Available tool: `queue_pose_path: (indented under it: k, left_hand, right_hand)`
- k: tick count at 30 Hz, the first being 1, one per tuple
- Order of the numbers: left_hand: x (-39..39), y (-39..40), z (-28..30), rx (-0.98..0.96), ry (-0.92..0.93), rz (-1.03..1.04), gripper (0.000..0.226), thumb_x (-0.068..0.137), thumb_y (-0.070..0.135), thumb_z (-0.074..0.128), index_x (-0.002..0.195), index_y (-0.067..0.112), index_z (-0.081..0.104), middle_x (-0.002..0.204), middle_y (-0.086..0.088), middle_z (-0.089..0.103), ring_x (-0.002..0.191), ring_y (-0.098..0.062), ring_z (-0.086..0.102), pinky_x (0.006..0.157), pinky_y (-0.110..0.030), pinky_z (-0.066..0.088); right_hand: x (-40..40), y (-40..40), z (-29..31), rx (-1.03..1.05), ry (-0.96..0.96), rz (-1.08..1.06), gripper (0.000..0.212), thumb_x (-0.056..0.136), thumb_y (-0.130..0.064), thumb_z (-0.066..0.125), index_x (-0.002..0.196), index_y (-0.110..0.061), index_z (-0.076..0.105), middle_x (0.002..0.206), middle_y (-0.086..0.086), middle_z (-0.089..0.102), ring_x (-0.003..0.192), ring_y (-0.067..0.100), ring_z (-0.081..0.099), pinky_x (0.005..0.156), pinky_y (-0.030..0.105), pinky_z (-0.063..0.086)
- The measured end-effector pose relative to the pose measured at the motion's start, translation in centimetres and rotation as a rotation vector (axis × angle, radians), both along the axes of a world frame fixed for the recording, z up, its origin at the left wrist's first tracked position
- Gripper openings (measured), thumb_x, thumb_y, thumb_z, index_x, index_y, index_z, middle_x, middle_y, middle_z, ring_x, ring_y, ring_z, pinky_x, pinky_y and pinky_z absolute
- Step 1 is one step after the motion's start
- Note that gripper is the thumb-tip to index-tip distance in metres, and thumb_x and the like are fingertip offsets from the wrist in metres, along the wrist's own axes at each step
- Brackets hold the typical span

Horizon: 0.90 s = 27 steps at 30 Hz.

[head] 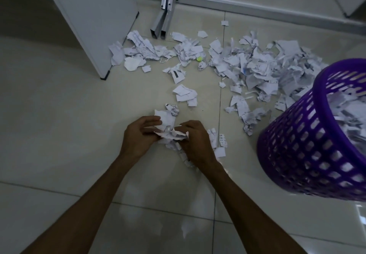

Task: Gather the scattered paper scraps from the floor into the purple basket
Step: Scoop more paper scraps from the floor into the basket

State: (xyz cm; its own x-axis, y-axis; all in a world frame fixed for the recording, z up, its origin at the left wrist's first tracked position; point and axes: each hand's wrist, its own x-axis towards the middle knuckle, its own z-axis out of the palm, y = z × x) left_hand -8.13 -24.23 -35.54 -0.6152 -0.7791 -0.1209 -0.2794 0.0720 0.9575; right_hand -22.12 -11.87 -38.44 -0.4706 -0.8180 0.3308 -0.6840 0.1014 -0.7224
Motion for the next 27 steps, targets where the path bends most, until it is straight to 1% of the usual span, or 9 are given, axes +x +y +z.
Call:
queue_pose_path:
  k: [2,4,7,9,12,16,21,24,27]
  left_hand:
    - [0.1,0.0,0.3,0.060,0.027,0.070,0.048,0.070,-0.011,0.075,0.107,0.019,0.068,0.104,0.003,0.073,0.089,-0.014,0.070,0.080,-0.027,0.056]
    - [0.0,0.1,1.1,0.126,0.059,0.149,0.045,0.075,-0.010,0.071,0.108,0.022,0.067,0.106,0.003,0.072,0.095,-0.014,0.068,0.081,-0.028,0.055]
    - [-0.8,0.3,3.0,0.194,0.106,0.207,0.040,0.080,-0.007,0.065,0.108,0.022,0.067,0.107,0.003,0.071,0.097,-0.010,0.067,0.070,-0.020,0.054]
    - [-1.6,0.5,5.2,0.227,0.151,0.201,0.038,0.081,-0.005,0.064,0.109,0.021,0.067,0.106,0.005,0.071,0.094,-0.008,0.067,0.061,-0.015,0.051]
    - [-3.2,0.9,8.8,0.243,0.188,0.184,0.034,0.084,-0.001,0.064,0.111,0.021,0.066,0.105,0.007,0.071,0.085,-0.010,0.068,0.063,-0.017,0.051]
    - [-5.7,2.2,14.4,0.259,0.256,0.132,0.028,0.089,0.004,0.062,0.111,0.020,0.065,0.106,0.005,0.071,0.081,-0.013,0.067,0.071,-0.024,0.052]
    - [-9.6,5.1,20.2,0.316,0.326,0.052,0.021,0.091,0.015,0.065,0.112,0.021,0.065,0.099,0.001,0.072,0.081,-0.014,0.068,0.074,-0.026,0.054]
    - [-12.1,7.6,22.2,0.342,0.275,-0.060,0.022,0.090,0.022,0.067,0.111,0.025,0.066,0.095,0.003,0.072,0.072,-0.009,0.069,0.068,-0.023,0.054]
    - [-14.2,10.7,22.5,0.314,0.148,-0.226,0.028,0.086,0.029,0.071,0.114,0.026,0.066,0.093,0.006,0.072,0.064,-0.003,0.068,0.055,-0.015,0.053]
  right_hand:
    - [-0.1,-0.1,1.3,0.070,-0.182,-0.081,0.009,0.087,0.007,0.065,0.081,0.009,0.071,0.078,0.022,0.067,0.075,0.033,0.063,0.076,0.033,0.044]
    - [-0.3,-0.1,3.1,0.136,-0.333,-0.203,0.022,0.090,-0.012,0.068,0.074,0.002,0.068,0.067,0.013,0.064,0.064,0.024,0.059,0.063,0.036,0.047]
    - [-0.8,-0.2,6.5,0.125,-0.711,-0.423,0.039,0.074,-0.047,0.075,0.078,-0.008,0.071,0.062,0.007,0.066,0.055,0.017,0.059,0.052,0.032,0.047]
    - [-1.5,-0.3,8.9,0.107,-0.825,-0.459,0.037,0.071,-0.050,0.079,0.080,-0.015,0.072,0.059,-0.002,0.066,0.051,0.010,0.060,0.047,0.023,0.046]
    - [-2.8,-0.6,13.0,0.048,-0.841,-0.440,0.026,0.073,-0.045,0.082,0.078,-0.023,0.072,0.065,-0.011,0.071,0.057,0.005,0.067,0.048,0.019,0.051]
    - [-4.7,0.2,20.2,-0.005,-0.825,-0.470,0.032,0.074,-0.049,0.081,0.089,-0.024,0.067,0.079,-0.009,0.070,0.069,0.007,0.067,0.054,0.023,0.052]
    - [-8.2,3.0,28.5,-0.082,-0.679,-0.492,0.032,0.076,-0.045,0.080,0.074,-0.022,0.058,0.055,-0.014,0.061,0.044,0.000,0.056,0.041,0.015,0.045]
    - [-10.4,5.7,31.3,-0.111,-0.637,-0.535,0.039,0.077,-0.048,0.079,0.092,-0.019,0.057,0.078,-0.008,0.063,0.069,0.009,0.063,0.056,0.020,0.052]
    - [-12.5,9.4,31.5,-0.120,-0.583,-0.615,0.041,0.076,-0.050,0.079,0.093,-0.020,0.056,0.079,-0.007,0.063,0.067,0.010,0.062,0.048,0.016,0.050]
